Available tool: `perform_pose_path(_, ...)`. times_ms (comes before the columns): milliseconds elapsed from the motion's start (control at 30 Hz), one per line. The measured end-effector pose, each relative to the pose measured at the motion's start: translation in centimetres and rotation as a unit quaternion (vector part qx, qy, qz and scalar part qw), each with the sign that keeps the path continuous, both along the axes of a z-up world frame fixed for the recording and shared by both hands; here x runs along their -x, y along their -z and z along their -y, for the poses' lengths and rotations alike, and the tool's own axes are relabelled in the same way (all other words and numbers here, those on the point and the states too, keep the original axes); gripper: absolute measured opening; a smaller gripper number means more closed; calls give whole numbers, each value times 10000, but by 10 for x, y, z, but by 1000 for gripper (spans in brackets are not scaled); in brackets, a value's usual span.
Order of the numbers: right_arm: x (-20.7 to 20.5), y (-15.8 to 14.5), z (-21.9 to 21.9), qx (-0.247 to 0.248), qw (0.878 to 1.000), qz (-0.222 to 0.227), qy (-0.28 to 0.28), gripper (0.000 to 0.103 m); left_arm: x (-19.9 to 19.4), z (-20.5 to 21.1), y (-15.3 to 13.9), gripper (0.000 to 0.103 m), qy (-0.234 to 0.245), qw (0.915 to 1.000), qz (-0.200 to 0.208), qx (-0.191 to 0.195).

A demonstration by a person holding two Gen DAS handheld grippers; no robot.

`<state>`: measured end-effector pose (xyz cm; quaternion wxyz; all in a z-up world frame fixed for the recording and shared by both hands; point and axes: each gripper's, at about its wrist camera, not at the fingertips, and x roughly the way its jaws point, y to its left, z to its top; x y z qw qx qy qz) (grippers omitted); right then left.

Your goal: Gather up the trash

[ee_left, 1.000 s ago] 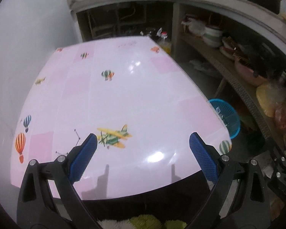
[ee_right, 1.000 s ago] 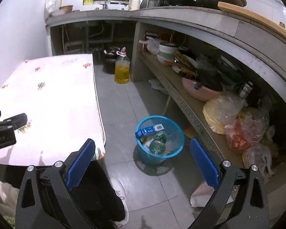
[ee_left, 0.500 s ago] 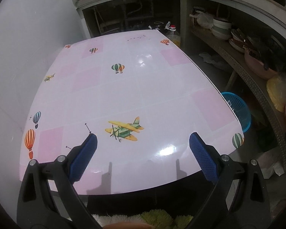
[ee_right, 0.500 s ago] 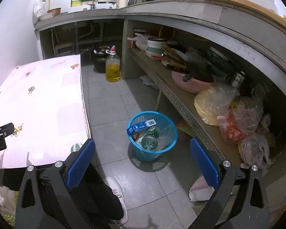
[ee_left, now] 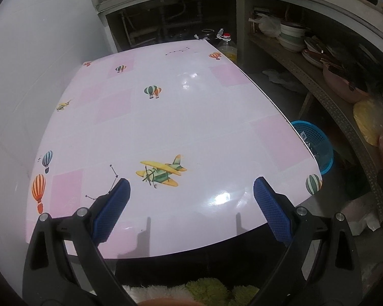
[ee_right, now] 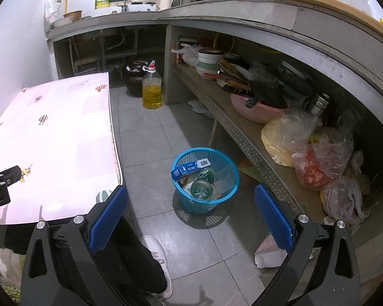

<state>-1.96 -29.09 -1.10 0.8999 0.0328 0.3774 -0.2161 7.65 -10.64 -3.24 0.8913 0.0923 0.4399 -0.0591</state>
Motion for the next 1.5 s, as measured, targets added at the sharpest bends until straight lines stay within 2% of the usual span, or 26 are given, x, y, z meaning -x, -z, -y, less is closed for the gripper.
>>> perform_pose_path(433,0,-2,1,-4,10000,16,43,97,2,9,-1,93,162,9999,-12,41)
perform_pose_path(1500,-3,-1,3,-42,10000,6,58,97,-3,4,4,93,130,9998,-104,49)
